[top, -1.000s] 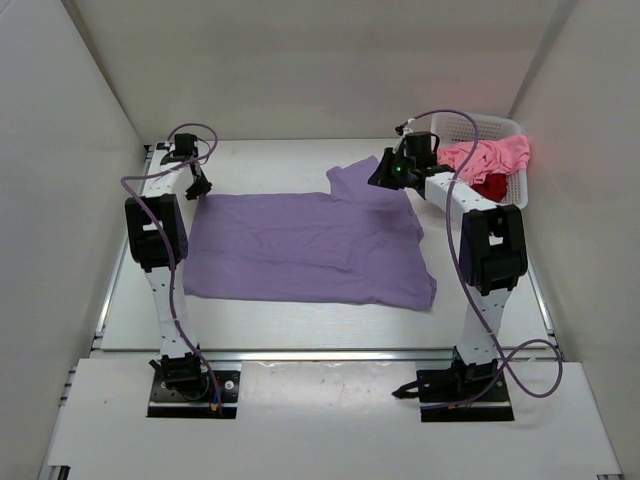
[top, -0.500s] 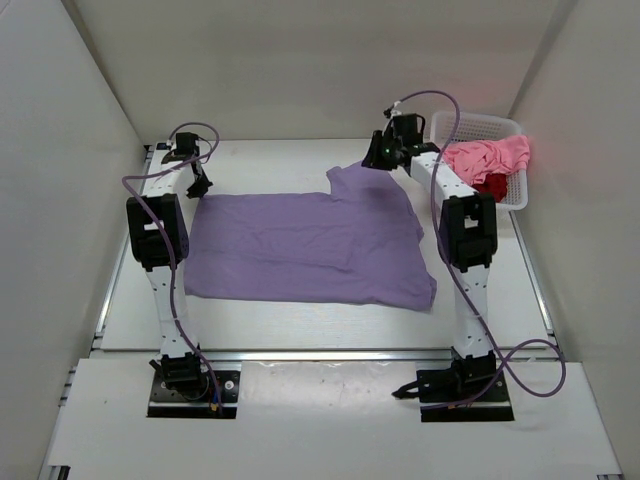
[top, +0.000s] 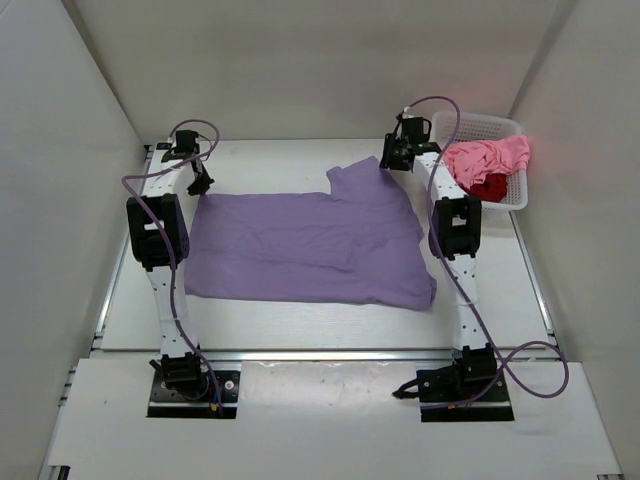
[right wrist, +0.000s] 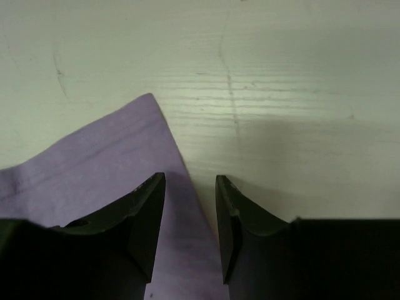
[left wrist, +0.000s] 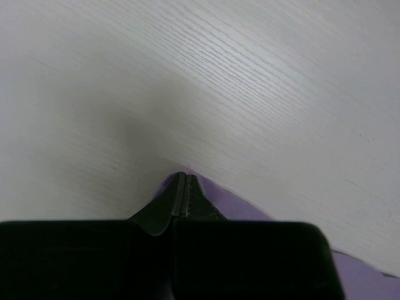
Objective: Fold and stack the t-shirts
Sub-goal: Grap the side of the flattened tshirt furthest away from the robot with both arms
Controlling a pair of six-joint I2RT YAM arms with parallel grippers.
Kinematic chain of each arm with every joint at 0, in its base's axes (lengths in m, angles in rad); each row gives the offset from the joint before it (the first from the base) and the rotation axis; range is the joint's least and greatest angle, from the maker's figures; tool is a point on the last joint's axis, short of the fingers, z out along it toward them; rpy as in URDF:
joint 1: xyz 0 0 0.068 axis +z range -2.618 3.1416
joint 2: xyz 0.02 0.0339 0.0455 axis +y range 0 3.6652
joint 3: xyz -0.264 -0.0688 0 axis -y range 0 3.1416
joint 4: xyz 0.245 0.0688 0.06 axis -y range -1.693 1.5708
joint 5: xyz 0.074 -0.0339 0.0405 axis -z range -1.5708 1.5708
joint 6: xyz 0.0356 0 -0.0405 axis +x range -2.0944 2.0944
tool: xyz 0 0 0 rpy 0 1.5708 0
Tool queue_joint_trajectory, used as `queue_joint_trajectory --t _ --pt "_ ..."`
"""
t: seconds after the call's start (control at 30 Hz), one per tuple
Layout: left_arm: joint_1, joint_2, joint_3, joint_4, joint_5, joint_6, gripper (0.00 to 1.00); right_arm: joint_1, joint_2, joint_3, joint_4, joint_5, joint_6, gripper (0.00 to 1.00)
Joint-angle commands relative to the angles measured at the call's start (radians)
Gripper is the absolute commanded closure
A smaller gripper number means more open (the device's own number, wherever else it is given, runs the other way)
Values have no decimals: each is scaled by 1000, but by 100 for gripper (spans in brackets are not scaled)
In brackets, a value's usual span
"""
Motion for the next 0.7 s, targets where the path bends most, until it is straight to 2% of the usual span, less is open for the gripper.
queue_joint_trajectory --t 0.0,0.2,0.43,0.67 --pt "-2 -40 15 26 12 -3 100 -22 -10 24 40 -13 -9 64" --pt "-7 -41 12 31 9 -3 100 -30 -11 8 44 -88 14 64" --pt "4 -49 0 46 41 -10 100 -16 -2 8 30 -171 45 69" --pt "7 -64 -25 66 44 -18 100 -35 4 7 21 -203 65 71"
